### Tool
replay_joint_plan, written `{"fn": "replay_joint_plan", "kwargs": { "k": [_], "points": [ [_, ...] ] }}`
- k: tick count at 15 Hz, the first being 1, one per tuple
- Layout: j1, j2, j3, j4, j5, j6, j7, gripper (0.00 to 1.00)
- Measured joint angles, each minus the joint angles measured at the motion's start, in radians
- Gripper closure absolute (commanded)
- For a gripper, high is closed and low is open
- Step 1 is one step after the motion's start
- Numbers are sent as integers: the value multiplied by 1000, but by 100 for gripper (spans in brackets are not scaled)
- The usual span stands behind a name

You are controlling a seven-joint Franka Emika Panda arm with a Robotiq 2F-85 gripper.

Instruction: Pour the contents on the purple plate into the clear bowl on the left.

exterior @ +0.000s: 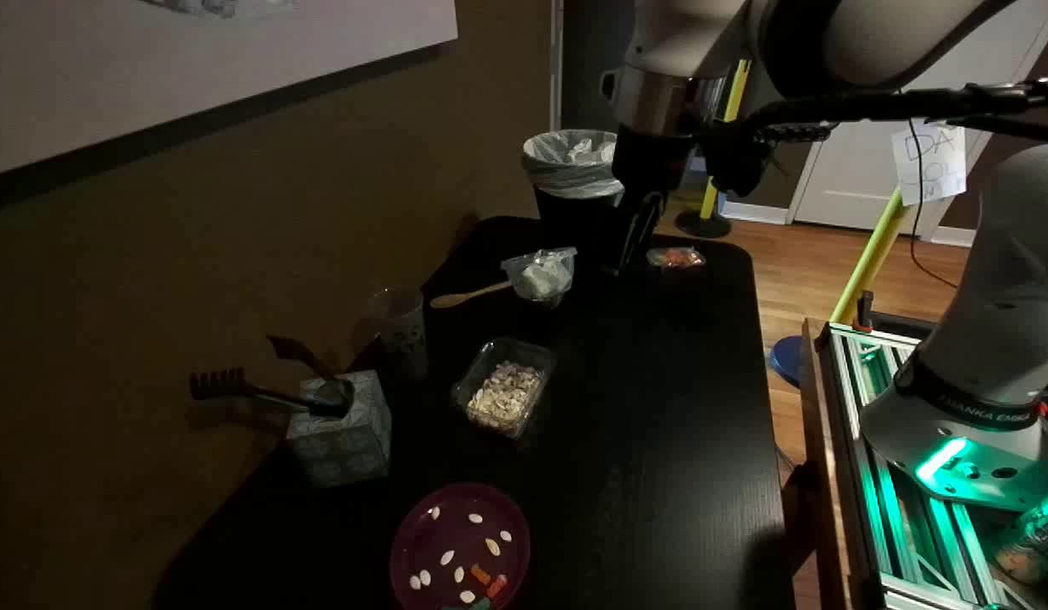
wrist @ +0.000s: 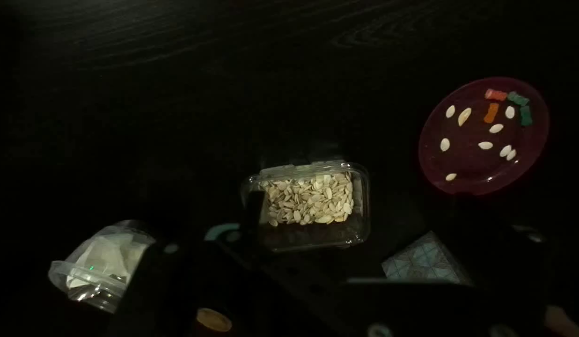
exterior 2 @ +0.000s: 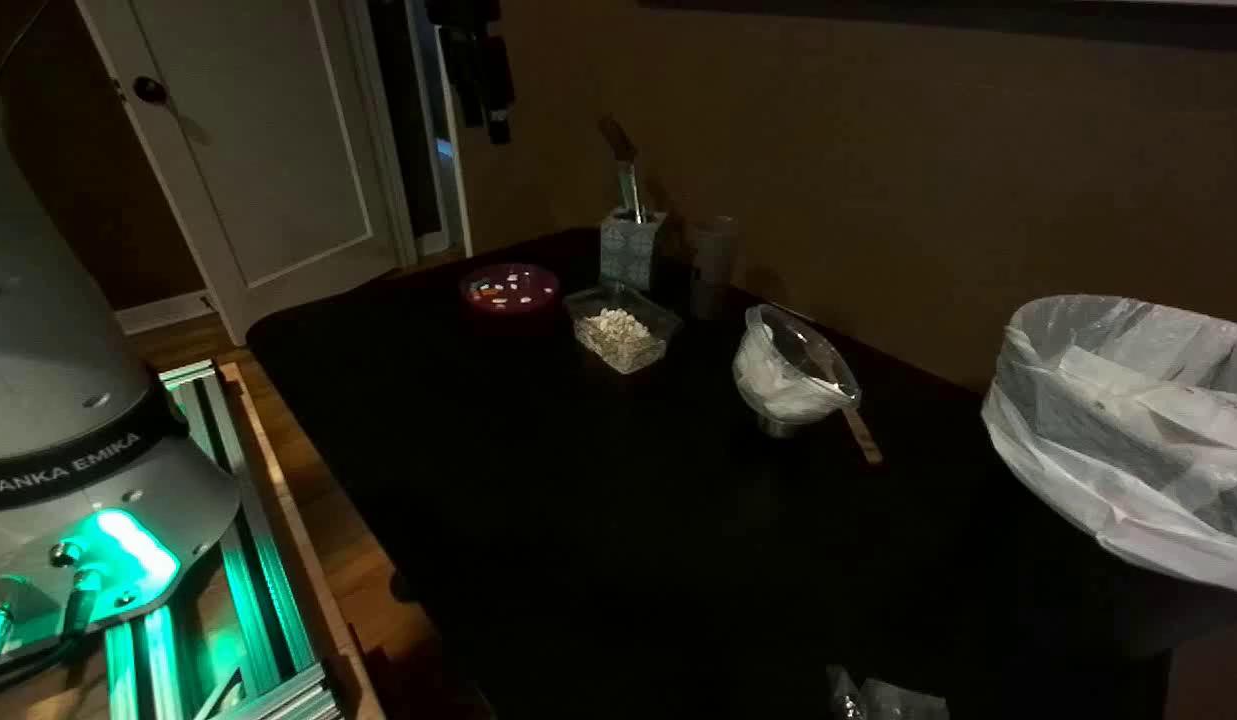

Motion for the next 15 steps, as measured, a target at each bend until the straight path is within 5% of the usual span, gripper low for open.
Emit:
{"fn": "replay_joint_plan", "kwargs": {
  "k": [7, 15],
  "points": [
    [20, 75, 26, 16, -16, 80, 14, 0],
    [62, 493, 73, 145, -174, 287, 162, 0]
  ]
}}
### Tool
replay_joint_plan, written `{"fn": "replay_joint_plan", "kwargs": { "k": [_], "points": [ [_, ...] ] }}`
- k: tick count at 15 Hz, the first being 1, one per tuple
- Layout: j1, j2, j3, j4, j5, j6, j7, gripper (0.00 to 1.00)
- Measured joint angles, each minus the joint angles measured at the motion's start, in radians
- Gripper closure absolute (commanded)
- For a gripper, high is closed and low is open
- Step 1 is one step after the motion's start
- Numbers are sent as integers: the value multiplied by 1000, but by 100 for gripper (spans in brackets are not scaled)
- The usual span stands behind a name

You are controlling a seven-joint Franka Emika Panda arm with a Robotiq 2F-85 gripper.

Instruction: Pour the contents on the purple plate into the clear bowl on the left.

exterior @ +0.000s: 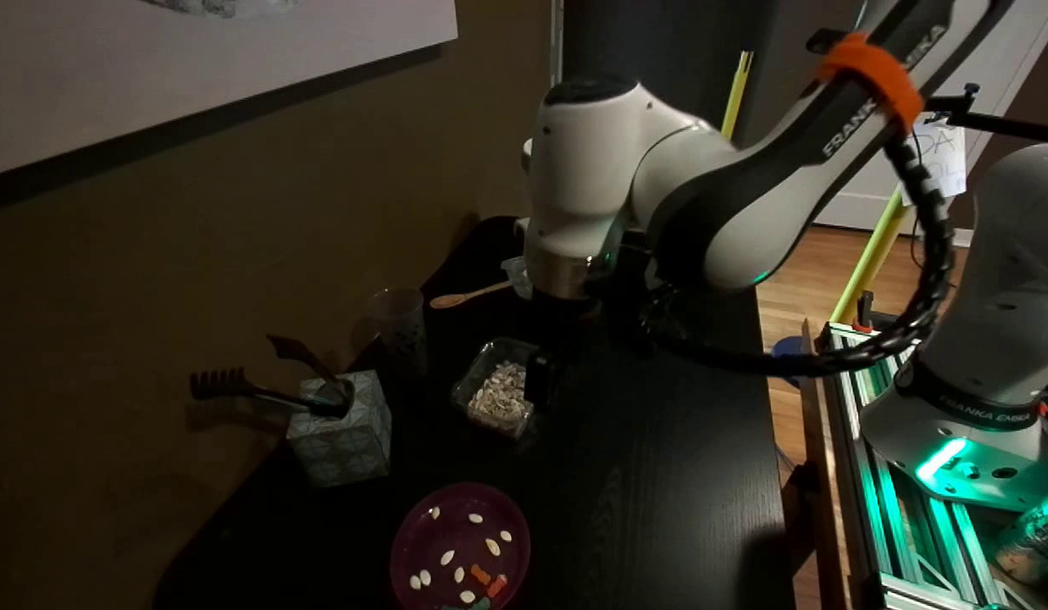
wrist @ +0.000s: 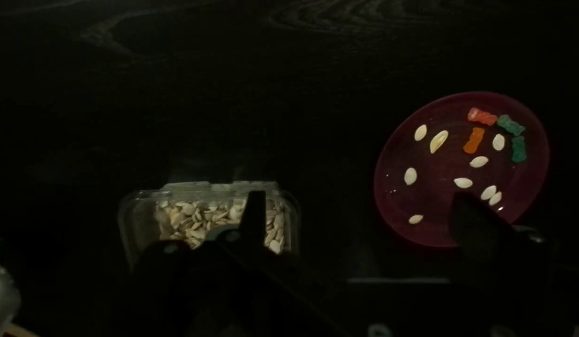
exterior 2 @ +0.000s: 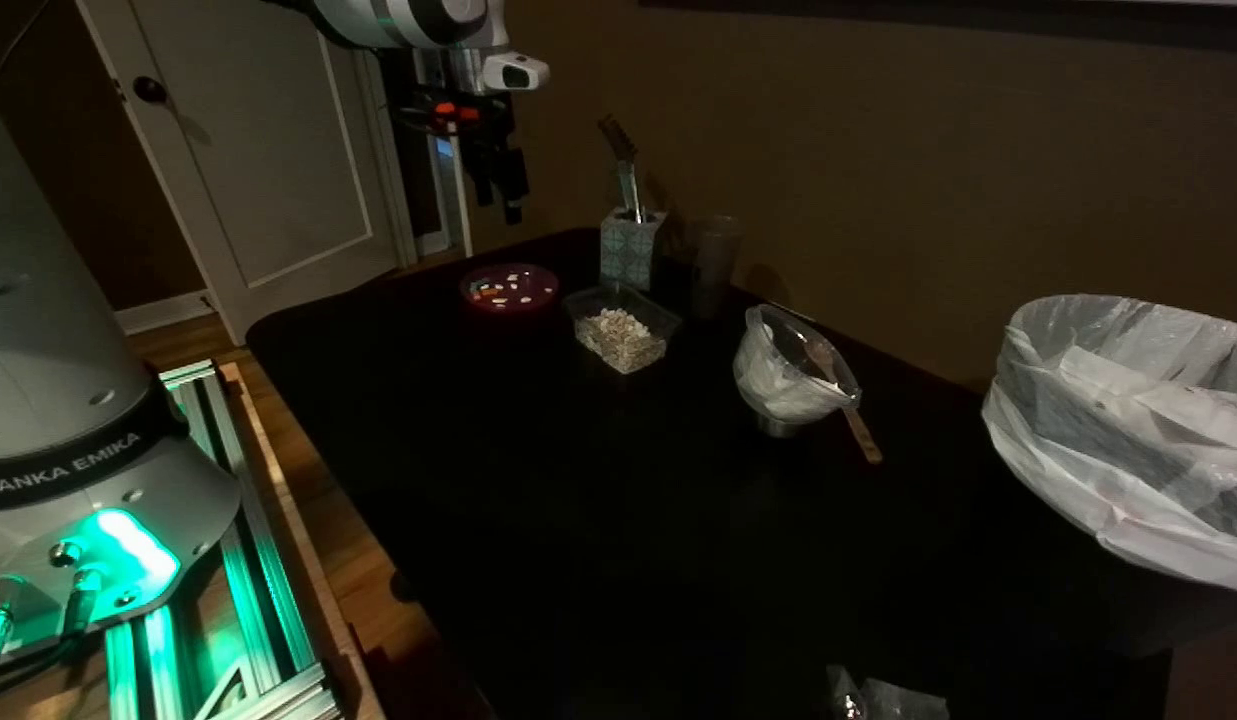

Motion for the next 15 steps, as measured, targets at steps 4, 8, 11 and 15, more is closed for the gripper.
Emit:
{"fn": "replay_joint_plan", "kwargs": {
  "k": [4, 8, 11, 15],
  "points": [
    [35, 125, -23, 85, 25, 8, -29, 0],
    [79, 132, -81, 91, 48, 21, 29, 0],
    [97, 188, -111, 93, 123, 64, 96, 0],
    [120, 318, -123, 99, 198, 173, 112, 0]
  ]
}}
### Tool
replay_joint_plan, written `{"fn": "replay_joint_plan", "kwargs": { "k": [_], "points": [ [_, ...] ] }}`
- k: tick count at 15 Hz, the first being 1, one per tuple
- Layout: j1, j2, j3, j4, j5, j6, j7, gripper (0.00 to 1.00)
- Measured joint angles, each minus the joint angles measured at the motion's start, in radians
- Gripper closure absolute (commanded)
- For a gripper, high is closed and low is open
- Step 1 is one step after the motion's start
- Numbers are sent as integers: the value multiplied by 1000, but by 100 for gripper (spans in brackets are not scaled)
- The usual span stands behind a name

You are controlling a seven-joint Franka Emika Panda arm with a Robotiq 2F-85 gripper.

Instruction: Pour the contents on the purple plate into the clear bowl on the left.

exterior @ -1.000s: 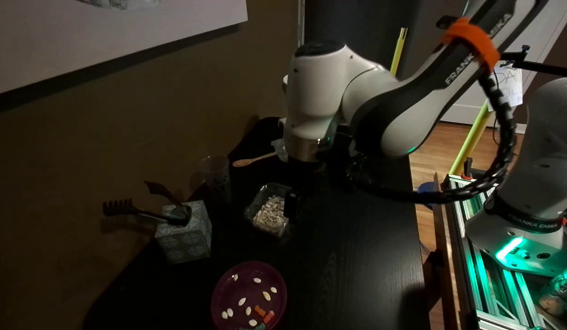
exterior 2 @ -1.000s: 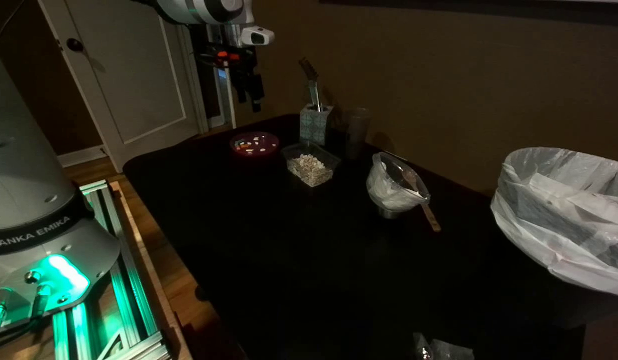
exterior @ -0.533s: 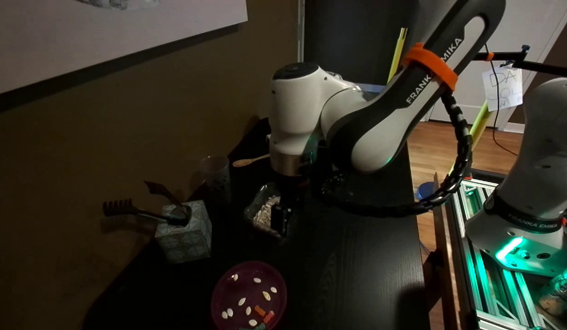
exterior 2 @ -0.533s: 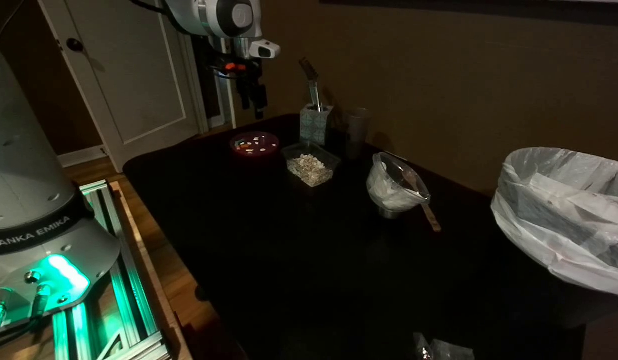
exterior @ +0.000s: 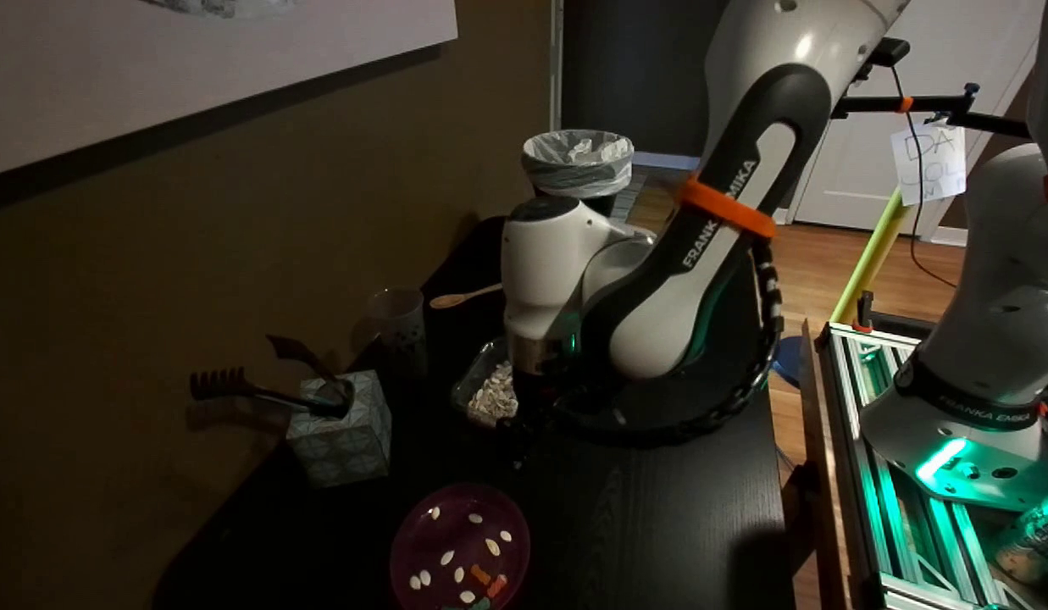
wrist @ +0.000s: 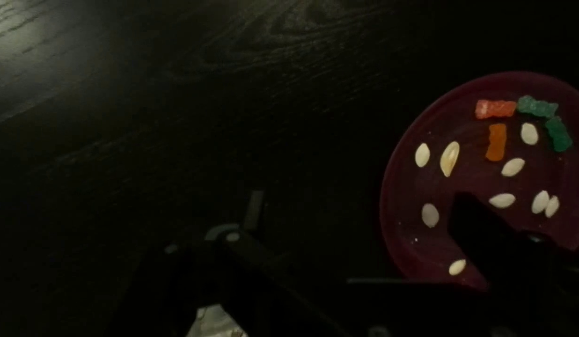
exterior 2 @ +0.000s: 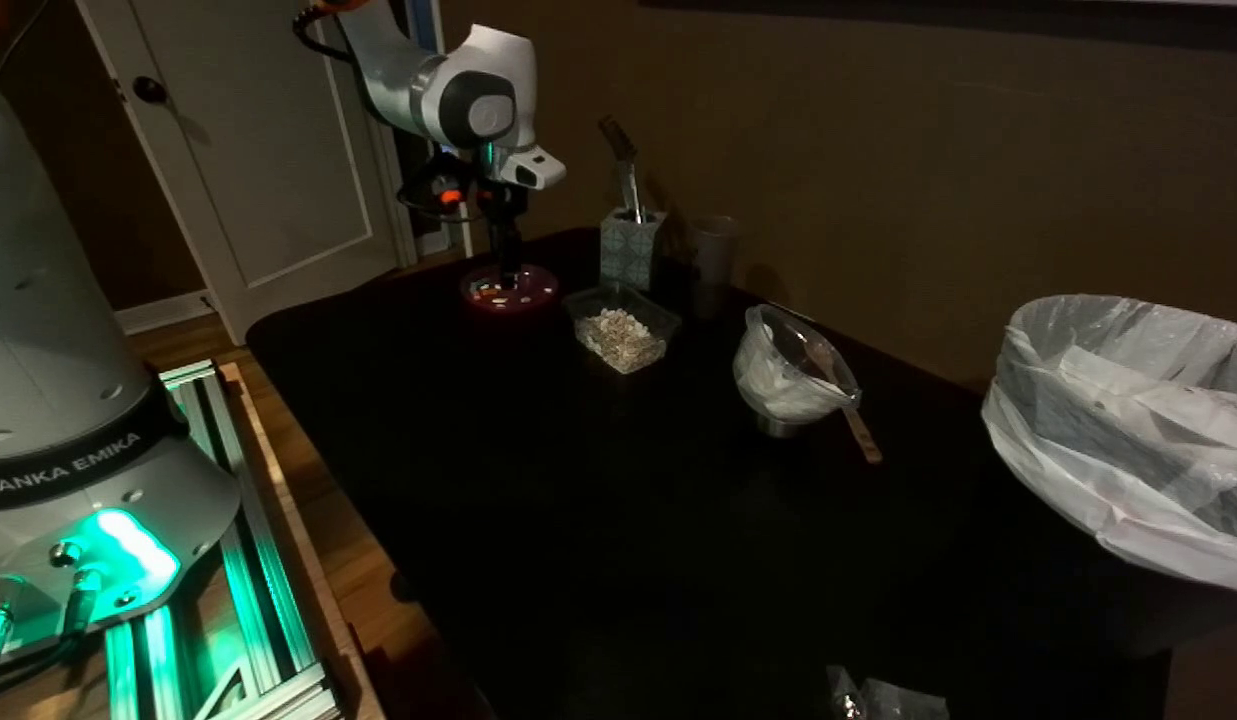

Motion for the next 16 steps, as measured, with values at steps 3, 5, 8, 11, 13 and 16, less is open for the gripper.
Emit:
{"fn": "replay_joint_plan", "kwargs": {
  "k": [3, 5, 8, 11, 13, 16],
  "points": [
    [69, 93, -36, 33, -4, 25, 11, 0],
    [94, 117, -47, 51, -4, 25, 18, 0],
    [103, 119, -56, 55, 2, 26, 17, 0],
    [103, 148, -64, 70, 31, 58, 27, 14],
    [102, 188, -72, 86, 56, 98, 34, 31],
    [102, 253, -76, 123, 93, 142, 34, 57]
  ]
}}
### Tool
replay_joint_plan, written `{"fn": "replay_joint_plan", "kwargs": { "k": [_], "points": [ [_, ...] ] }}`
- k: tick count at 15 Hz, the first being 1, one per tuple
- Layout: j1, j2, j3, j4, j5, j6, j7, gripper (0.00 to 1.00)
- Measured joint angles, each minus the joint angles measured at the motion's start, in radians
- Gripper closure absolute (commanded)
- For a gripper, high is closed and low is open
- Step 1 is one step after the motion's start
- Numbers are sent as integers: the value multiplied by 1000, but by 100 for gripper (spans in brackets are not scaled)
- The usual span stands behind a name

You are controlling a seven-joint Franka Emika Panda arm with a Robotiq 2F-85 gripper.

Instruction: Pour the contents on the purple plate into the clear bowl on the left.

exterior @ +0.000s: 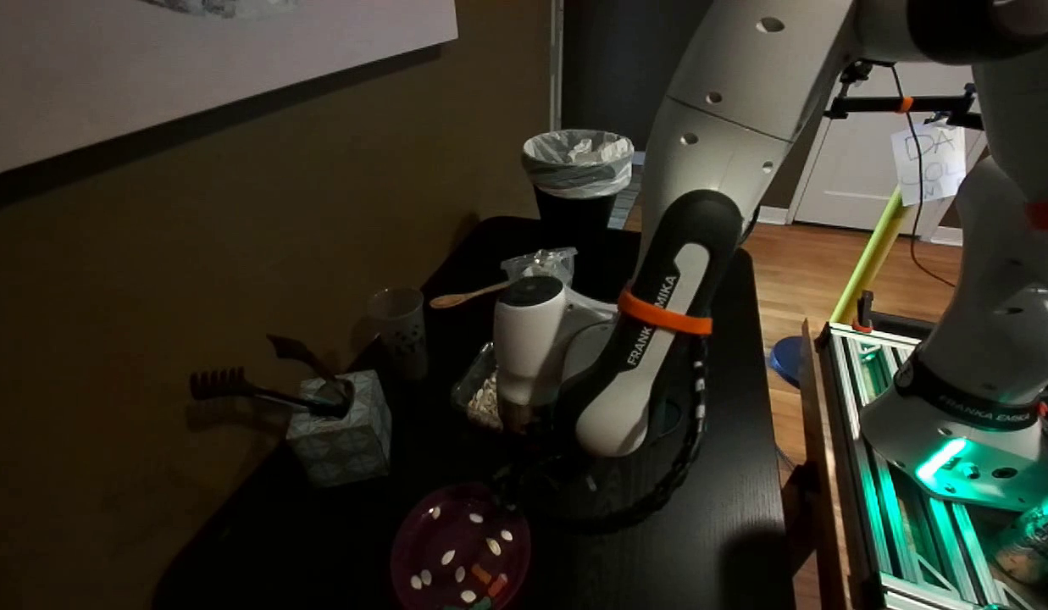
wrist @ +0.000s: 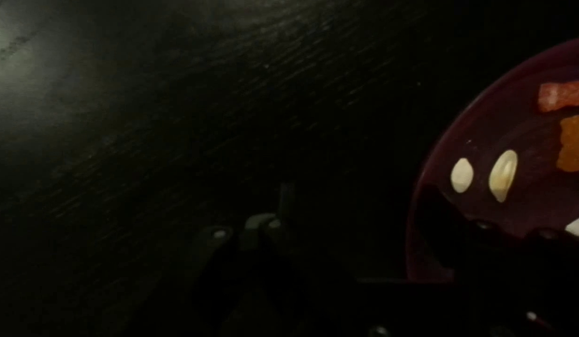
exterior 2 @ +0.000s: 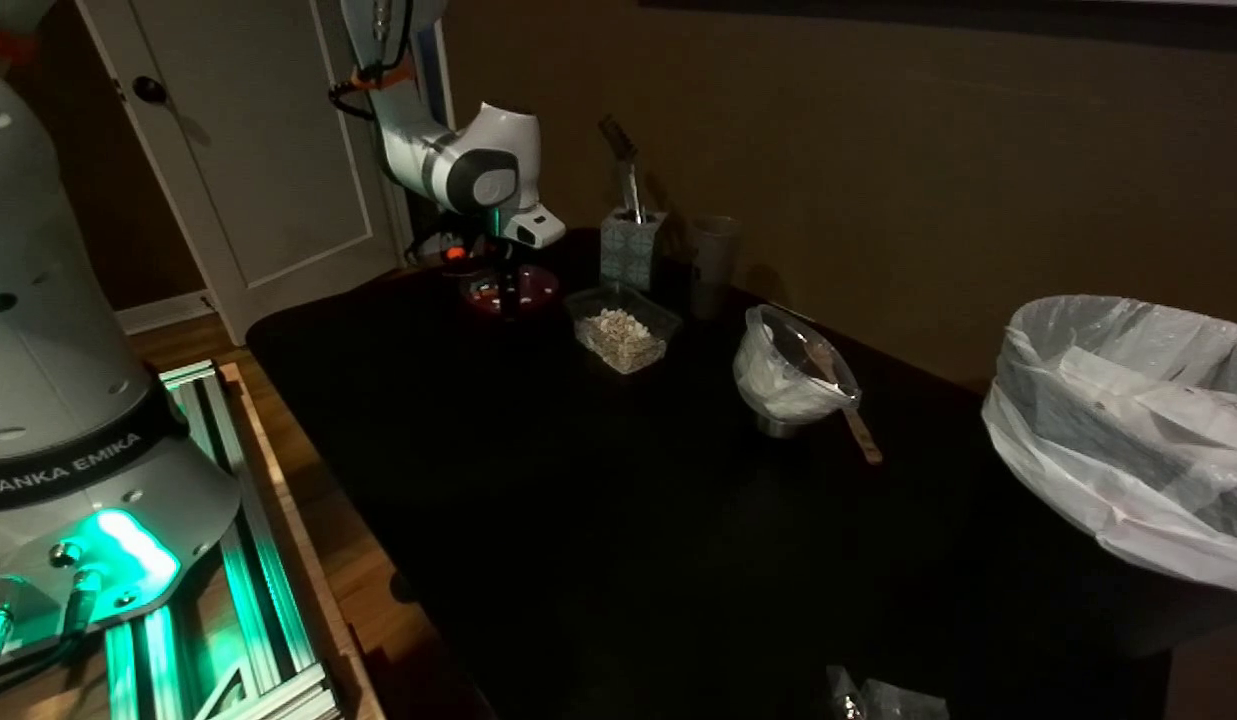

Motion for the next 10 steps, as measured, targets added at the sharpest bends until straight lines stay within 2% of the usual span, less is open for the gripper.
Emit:
{"fn": "replay_joint_plan", "kwargs": {
  "k": [2, 4, 5, 10],
  "points": [
    [0, 32, 0, 28, 16, 5, 0, 65],
    [0, 37, 1, 43, 24, 5, 0, 91],
    [1, 39, 1, 49, 25, 5, 0, 99],
    [1, 46, 4, 77, 28, 5, -3, 99]
  ]
}}
